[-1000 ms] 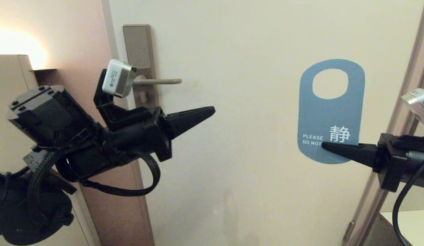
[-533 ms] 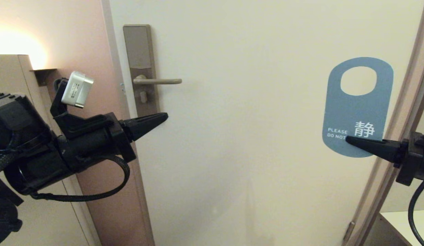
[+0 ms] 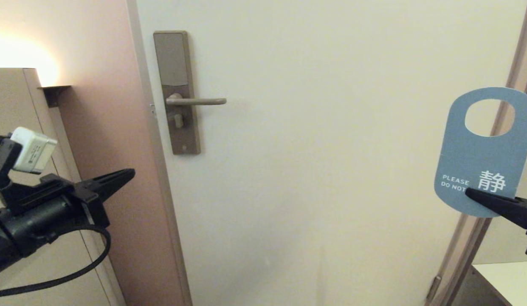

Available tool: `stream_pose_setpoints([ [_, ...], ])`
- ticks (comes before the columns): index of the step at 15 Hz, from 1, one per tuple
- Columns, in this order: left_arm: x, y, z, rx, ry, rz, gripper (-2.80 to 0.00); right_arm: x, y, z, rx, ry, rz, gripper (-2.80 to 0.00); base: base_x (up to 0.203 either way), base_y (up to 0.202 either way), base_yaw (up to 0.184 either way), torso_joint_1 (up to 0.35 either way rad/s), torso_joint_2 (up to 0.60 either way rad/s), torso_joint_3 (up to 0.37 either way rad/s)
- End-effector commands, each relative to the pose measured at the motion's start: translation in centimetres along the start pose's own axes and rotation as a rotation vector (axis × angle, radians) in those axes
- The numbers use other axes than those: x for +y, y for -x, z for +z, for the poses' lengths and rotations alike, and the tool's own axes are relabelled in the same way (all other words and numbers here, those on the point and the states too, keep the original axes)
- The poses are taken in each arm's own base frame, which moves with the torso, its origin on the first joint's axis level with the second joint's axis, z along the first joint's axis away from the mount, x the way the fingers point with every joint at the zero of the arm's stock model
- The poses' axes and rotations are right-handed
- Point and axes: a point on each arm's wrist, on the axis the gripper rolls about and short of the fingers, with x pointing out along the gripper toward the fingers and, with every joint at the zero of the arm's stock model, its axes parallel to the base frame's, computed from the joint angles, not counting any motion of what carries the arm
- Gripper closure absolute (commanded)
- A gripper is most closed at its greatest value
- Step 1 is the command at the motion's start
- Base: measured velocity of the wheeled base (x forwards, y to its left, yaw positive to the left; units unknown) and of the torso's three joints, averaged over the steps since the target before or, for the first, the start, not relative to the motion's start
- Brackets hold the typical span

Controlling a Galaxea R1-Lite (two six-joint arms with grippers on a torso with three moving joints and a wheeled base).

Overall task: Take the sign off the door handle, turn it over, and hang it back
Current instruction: Hang the sign back with the other side facing out

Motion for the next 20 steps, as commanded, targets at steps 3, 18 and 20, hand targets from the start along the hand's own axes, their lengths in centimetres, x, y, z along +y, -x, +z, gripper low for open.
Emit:
stream_pose_setpoints([
  [3, -0.1, 4.4, -2.3, -0.004, 0.019, 0.096, 0.00, 1.1, 2.2, -1.4, -0.029, 0.010, -0.043, 0.00, 0.000, 0.000, 0.000, 0.000, 0.00, 0.000],
  [18, -5.0, 15.9, -12.4, 0.139, 0.051, 0.452, 0.00, 2.7, 4.5, -3.7, -0.064, 0.020, -0.092, 0.00, 0.000, 0.000, 0.000, 0.000, 0.00, 0.000],
  [20, -5.1, 15.9, -12.7, 0.177, 0.033, 0.462, 0.00, 2.7, 4.5, -3.7, -0.063, 0.019, -0.092, 0.00, 0.000, 0.000, 0.000, 0.000, 0.00, 0.000],
])
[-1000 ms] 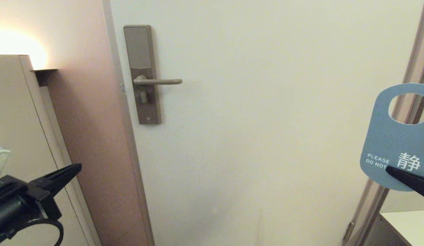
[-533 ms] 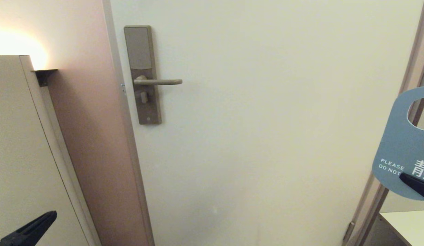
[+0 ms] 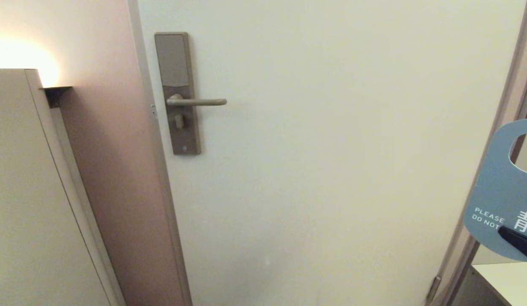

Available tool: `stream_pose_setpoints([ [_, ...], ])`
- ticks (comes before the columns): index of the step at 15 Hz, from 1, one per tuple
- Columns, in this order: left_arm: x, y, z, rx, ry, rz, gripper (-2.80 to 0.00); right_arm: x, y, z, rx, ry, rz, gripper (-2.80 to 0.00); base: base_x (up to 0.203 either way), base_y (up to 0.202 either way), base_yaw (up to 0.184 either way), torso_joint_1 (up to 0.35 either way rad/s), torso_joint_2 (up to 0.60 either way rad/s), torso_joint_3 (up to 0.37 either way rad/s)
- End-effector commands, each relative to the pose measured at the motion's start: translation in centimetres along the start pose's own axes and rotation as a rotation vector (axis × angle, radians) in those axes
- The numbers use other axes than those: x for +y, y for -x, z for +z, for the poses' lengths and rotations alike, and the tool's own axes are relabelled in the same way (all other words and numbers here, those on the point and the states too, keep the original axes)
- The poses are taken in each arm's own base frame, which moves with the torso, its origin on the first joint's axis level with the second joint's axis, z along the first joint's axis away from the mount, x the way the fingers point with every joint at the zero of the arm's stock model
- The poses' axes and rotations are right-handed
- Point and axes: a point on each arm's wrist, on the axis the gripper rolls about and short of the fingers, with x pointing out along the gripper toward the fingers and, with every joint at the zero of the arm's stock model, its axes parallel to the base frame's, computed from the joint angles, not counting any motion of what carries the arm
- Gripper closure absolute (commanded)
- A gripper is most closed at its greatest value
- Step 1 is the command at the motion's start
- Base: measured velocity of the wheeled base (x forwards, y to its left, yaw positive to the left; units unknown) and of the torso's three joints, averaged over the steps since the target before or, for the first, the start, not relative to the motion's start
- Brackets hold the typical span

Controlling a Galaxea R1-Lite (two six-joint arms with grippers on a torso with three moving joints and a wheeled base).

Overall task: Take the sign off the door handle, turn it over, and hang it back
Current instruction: Hang the sign back with the other side facing out

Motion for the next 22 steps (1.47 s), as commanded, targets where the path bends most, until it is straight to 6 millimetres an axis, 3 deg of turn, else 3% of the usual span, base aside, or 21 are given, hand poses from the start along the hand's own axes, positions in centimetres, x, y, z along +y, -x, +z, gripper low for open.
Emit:
stream_pose_setpoints([
  [1, -0.1, 0.3, -0.3, -0.025, -0.023, -0.006, 0.00, 0.0, 0.0, -0.2, 0.004, -0.003, 0.005, 0.00, 0.000, 0.000, 0.000, 0.000, 0.00, 0.000],
  [13, -0.1, 0.3, -0.4, -0.019, -0.028, -0.013, 0.00, 2.3, 2.8, -5.9, 0.051, -0.040, -0.017, 0.00, 0.000, 0.000, 0.000, 0.000, 0.00, 0.000],
  [19, 0.0, 0.5, -0.5, -0.058, -0.038, -0.082, 0.00, 4.2, 5.6, -8.1, 0.042, -0.025, -0.190, 0.00, 0.000, 0.000, 0.000, 0.000, 0.00, 0.000],
  [22, 0.0, 1.2, -0.7, -0.151, -0.011, -0.103, 0.00, 4.0, 5.8, -8.4, 0.081, -0.044, -0.317, 0.00, 0.000, 0.000, 0.000, 0.000, 0.00, 0.000],
])
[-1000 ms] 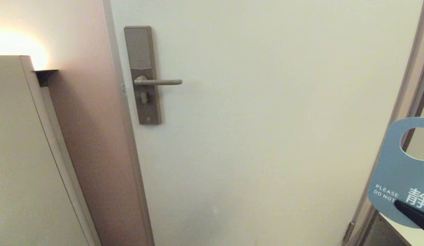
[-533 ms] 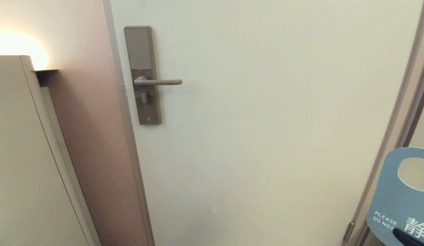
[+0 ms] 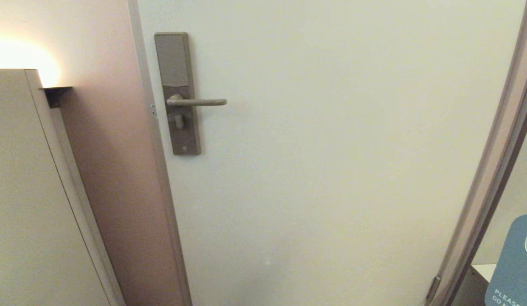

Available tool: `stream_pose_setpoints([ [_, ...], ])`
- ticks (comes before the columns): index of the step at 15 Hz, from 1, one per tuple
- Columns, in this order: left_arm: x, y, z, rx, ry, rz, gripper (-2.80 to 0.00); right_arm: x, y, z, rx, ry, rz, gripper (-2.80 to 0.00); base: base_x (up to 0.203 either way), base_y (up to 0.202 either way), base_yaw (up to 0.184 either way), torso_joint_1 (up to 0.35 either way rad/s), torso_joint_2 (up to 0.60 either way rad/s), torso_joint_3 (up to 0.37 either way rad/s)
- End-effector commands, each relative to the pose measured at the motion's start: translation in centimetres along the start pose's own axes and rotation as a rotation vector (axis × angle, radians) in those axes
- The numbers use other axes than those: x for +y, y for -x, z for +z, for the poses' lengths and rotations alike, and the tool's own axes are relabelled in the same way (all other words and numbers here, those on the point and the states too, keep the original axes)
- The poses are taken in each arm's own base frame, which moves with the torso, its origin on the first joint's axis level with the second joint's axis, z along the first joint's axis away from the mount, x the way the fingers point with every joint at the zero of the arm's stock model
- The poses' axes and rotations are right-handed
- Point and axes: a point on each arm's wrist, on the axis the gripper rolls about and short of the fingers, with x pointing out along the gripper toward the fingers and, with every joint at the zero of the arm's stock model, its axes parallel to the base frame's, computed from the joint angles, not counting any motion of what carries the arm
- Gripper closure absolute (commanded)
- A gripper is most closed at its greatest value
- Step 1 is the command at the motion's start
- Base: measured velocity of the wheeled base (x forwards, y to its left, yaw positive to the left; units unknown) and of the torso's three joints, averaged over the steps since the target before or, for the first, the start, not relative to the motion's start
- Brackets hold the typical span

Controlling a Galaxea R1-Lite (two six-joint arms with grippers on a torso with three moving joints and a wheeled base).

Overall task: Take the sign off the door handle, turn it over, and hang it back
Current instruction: Hang the sign back with the other side facing out

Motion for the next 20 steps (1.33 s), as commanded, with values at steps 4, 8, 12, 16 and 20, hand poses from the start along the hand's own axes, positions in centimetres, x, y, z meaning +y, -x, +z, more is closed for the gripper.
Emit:
stream_pose_setpoints([
  [4, -0.1, 1.4, -0.6, -0.196, 0.058, 0.027, 0.00, -0.3, 0.3, -0.2, -0.017, 0.006, -0.178, 0.00, 0.000, 0.000, 0.000, 0.000, 0.00, 0.000],
  [8, -0.1, 1.4, -0.6, -0.196, 0.058, 0.027, 0.00, -0.5, 0.4, -0.5, 0.023, -0.003, -0.264, 0.00, 0.000, 0.000, 0.000, 0.000, 0.00, 0.000],
  [12, -0.1, 1.4, -0.6, -0.196, 0.058, 0.027, 0.00, -0.5, 0.4, -0.5, 0.024, 0.010, -0.236, 0.00, 0.000, 0.000, 0.000, 0.000, 0.00, 0.000],
  [16, -0.1, 1.4, -0.6, -0.197, 0.058, 0.028, 0.00, -0.7, 0.2, -0.8, 0.011, 0.059, -0.157, 0.00, 0.000, 0.000, 0.000, 0.000, 0.00, 0.000],
  [20, -0.1, 1.4, -0.6, -0.196, 0.058, 0.026, 0.00, -0.7, 0.5, -1.1, -0.084, 0.078, -0.063, 0.00, 0.000, 0.000, 0.000, 0.000, 0.00, 0.000],
])
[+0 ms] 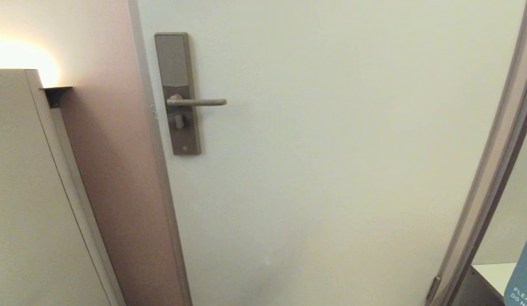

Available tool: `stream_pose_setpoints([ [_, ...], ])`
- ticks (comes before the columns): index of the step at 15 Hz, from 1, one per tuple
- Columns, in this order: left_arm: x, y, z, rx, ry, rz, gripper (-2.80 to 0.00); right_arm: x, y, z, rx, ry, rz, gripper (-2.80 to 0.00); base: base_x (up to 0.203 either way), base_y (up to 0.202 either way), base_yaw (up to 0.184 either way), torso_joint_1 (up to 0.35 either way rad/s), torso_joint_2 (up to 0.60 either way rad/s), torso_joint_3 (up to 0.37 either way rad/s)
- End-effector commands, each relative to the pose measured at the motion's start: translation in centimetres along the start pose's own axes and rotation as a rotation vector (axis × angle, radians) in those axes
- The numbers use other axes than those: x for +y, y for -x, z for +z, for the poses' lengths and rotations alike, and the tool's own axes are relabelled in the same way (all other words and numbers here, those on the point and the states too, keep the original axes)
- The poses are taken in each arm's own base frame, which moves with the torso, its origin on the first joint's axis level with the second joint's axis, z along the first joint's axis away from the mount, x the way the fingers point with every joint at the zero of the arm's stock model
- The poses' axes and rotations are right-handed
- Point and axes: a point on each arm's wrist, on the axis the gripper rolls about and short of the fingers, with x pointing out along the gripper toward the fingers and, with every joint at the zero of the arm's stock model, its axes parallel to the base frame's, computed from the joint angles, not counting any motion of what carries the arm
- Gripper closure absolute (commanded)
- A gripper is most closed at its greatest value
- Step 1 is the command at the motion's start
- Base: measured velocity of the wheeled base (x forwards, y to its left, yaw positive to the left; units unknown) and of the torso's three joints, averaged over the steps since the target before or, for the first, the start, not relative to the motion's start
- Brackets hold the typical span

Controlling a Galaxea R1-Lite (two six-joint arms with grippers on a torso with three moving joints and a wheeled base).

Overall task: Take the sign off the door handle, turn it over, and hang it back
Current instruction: Hang the sign back with the other side facing out

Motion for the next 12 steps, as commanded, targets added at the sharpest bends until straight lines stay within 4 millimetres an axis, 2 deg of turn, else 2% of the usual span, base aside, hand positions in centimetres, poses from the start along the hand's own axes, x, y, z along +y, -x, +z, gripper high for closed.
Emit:
stream_pose_setpoints([
  [1, 0.0, 0.0, 0.0, 0.000, 0.000, 0.002, 0.00, 0.0, 0.4, -0.2, -0.048, 0.004, 0.023, 0.00, 0.000, 0.000, 0.000, 0.000, 0.00, 0.000],
  [7, 0.0, 0.0, 0.0, 0.000, 0.000, 0.001, 0.00, 0.0, 1.9, -0.8, -0.237, -0.004, 0.010, 0.00, 0.000, 0.000, 0.000, 0.000, 0.00, 0.000],
  [12, 0.0, 0.0, 0.0, 0.000, 0.000, 0.003, 0.00, 0.0, 2.0, -0.9, -0.246, -0.016, 0.011, 0.00, 0.000, 0.000, 0.000, 0.000, 0.00, 0.000],
])
